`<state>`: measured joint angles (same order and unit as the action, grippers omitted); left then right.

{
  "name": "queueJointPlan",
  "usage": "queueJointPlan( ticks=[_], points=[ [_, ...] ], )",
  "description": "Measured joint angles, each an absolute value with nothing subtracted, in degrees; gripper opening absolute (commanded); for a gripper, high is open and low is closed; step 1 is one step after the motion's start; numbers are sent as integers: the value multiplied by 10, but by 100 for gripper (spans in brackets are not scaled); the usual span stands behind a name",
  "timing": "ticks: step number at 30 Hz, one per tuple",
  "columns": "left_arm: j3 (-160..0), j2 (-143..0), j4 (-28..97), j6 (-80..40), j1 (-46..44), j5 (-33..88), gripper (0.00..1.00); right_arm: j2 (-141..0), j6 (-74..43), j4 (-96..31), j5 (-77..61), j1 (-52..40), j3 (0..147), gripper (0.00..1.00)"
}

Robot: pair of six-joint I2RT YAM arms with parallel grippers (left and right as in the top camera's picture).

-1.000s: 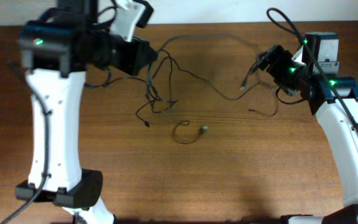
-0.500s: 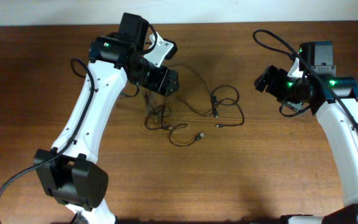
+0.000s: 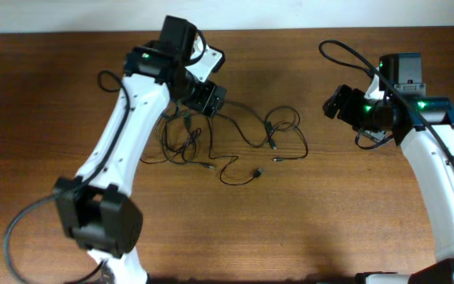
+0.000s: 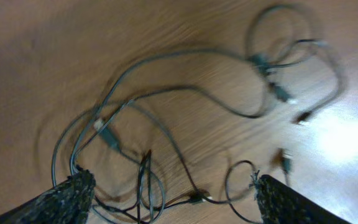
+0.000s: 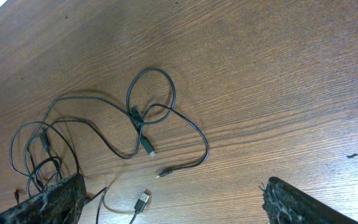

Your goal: Untangle cables

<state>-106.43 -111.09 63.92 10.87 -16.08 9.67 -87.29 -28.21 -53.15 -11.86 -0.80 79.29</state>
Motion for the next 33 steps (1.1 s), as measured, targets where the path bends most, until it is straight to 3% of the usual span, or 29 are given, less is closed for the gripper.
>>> queueJointPlan(
  ticks=[7,20,28,31,33],
  points=[
    [-1060,-1207,626,17,-135,-15,80,-873,-279,-532,-119,-8,793,93],
    [-1060,-1286,518,175,-90,7,64,-881,-278,-531,-116,-8,793,93],
    [-1060,-1318,491,187,-90,10,30,-881,-278,-531,-116,-8,793,93],
    [-1060,-1318,486,190,-90,11,29,-881,-278,-531,-116,-8,793,93],
    [-1060,-1324,485,190,-90,11,18,-881,-278,-532,-116,-8,793,92]
  ],
)
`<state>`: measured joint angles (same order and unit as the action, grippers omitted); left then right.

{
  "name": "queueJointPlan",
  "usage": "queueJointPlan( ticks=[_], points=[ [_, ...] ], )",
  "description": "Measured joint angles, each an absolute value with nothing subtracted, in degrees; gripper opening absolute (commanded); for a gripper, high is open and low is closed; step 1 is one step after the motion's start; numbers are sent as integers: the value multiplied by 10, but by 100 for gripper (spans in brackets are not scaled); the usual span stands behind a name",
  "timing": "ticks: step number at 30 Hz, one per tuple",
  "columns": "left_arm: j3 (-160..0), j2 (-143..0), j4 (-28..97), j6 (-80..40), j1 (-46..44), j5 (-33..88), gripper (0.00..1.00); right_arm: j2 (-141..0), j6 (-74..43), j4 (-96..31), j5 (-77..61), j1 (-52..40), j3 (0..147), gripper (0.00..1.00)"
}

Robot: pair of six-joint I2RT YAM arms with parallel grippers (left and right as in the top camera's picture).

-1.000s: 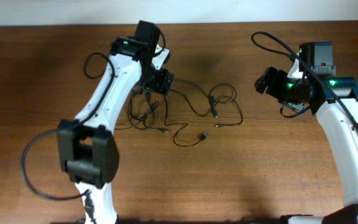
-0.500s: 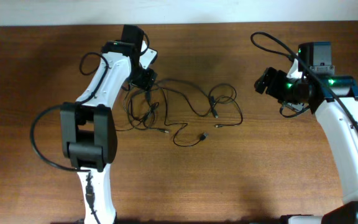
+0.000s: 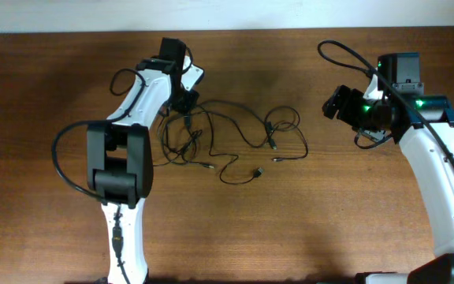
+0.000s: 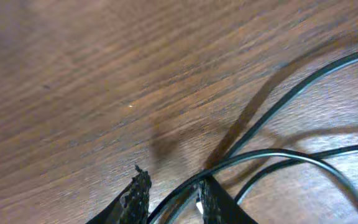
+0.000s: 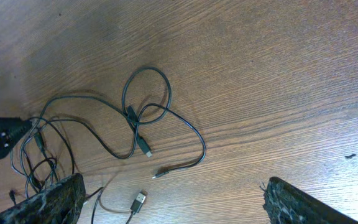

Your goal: Untangle cables

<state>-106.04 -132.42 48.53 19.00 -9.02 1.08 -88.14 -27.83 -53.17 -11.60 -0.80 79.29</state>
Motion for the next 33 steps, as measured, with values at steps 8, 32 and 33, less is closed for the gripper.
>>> queueJointPlan(
  ticks=[8,32,33],
  points=[
    [-1077,-1340,506,191,-90,14,0,-882,-278,-532,-116,-8,793,93],
    [-1618,-1068,661,64,-148,194,0,-883,-277,-537,-114,-8,793,93],
    [-1618,-1065,648,57,-151,194,0,-882,-274,-538,-114,-8,793,93]
  ],
)
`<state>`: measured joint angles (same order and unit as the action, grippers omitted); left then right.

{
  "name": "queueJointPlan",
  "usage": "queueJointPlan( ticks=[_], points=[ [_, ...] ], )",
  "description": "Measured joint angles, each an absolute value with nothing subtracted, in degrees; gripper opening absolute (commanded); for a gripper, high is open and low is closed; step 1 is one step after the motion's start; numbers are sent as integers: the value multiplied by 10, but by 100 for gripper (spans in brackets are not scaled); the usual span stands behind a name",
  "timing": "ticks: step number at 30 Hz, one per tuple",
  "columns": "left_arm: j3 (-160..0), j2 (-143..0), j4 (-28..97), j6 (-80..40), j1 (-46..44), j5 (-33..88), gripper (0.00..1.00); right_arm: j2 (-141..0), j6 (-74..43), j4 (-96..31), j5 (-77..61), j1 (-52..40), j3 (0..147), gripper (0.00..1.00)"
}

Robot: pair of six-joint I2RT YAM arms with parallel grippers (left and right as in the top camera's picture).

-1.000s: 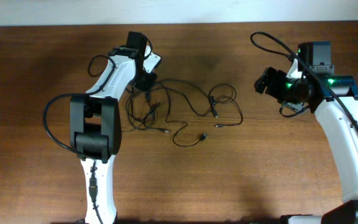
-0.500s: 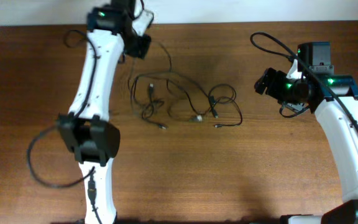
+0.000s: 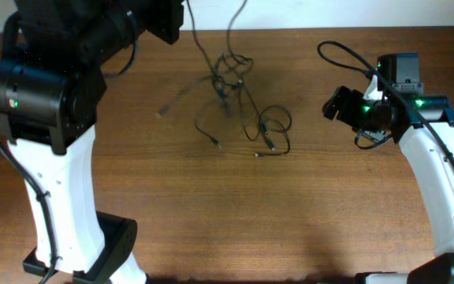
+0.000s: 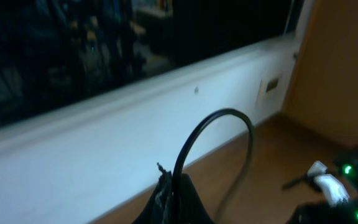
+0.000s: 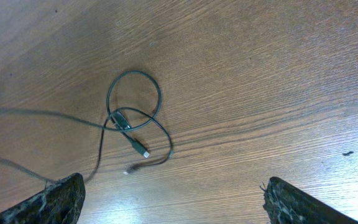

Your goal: Untangle cables

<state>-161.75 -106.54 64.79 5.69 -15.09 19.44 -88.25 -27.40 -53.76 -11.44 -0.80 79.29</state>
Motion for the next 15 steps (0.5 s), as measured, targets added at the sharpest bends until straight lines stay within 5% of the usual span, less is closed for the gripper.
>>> queueJointPlan(
  ticks=[15],
  points=[
    [-1618,-1077,666,5,-164,187,0,-848,-226,-404,-421,-66,793,87]
  ],
)
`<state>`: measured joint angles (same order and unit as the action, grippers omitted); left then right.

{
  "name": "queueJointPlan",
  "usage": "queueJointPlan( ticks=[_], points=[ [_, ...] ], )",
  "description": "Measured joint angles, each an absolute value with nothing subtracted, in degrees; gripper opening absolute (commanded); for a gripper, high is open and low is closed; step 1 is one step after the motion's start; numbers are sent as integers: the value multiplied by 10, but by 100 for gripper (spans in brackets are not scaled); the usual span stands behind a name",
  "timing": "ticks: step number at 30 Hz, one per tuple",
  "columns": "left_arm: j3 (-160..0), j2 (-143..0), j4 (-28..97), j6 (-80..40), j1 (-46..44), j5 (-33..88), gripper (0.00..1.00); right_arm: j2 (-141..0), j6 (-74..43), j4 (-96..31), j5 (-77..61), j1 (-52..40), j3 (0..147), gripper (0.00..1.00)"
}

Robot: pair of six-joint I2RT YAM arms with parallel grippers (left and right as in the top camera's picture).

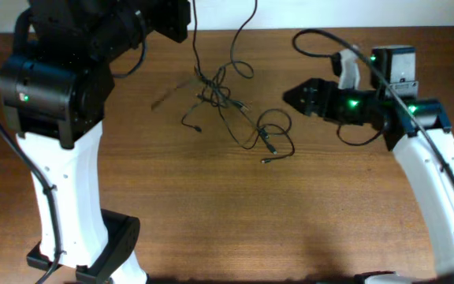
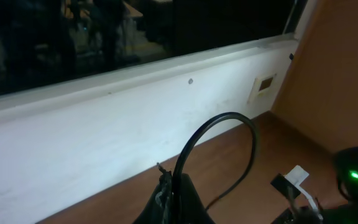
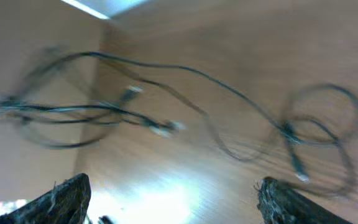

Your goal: Untangle cables

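A tangle of thin black cables point(image 1: 225, 99) hangs in the air above the table's far middle, its lower loops point(image 1: 272, 134) touching the wood. My left gripper point(image 2: 169, 186) is raised high and shut on a cable point(image 2: 213, 134) that arcs up from its jaws. My right gripper point(image 3: 169, 193) is open, low over the table to the right of the tangle point(image 3: 166, 124), nothing between its fingers. In the overhead view the right gripper point(image 1: 294, 96) points left towards the cables.
The brown wooden table point(image 1: 227, 221) fills the overhead view. A white wall point(image 2: 73, 137) and a dark window are behind it. The left arm's white links point(image 1: 61, 158) stand over the table's left side.
My right gripper has moved left towards the hanging cables and now looks along the table at them. The left gripper still holds the cable aloft; the bundle has shifted slightly.
The cables first lay spread on the table with my left gripper open above them. Then the left gripper was down at the tangle's left end, closing round a cable. After that it held the cable high, the bundle dangling. Now the right gripper has come near.
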<state>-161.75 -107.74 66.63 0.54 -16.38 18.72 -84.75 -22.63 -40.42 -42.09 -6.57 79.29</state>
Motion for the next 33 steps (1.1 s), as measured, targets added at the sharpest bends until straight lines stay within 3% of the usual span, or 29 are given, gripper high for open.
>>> queueJointPlan(
  ticks=[8,25,33],
  points=[
    [-1617,-1080,666,-1,-167,192,0,-843,-319,-315,-396,-174,793,87],
    [-1618,-1080,644,-55,-167,238,0,-947,-547,-112,-298,-262,793,88],
    [-1617,-1080,545,-105,-167,258,0,-1023,-586,-138,-298,-293,793,88]
  ],
)
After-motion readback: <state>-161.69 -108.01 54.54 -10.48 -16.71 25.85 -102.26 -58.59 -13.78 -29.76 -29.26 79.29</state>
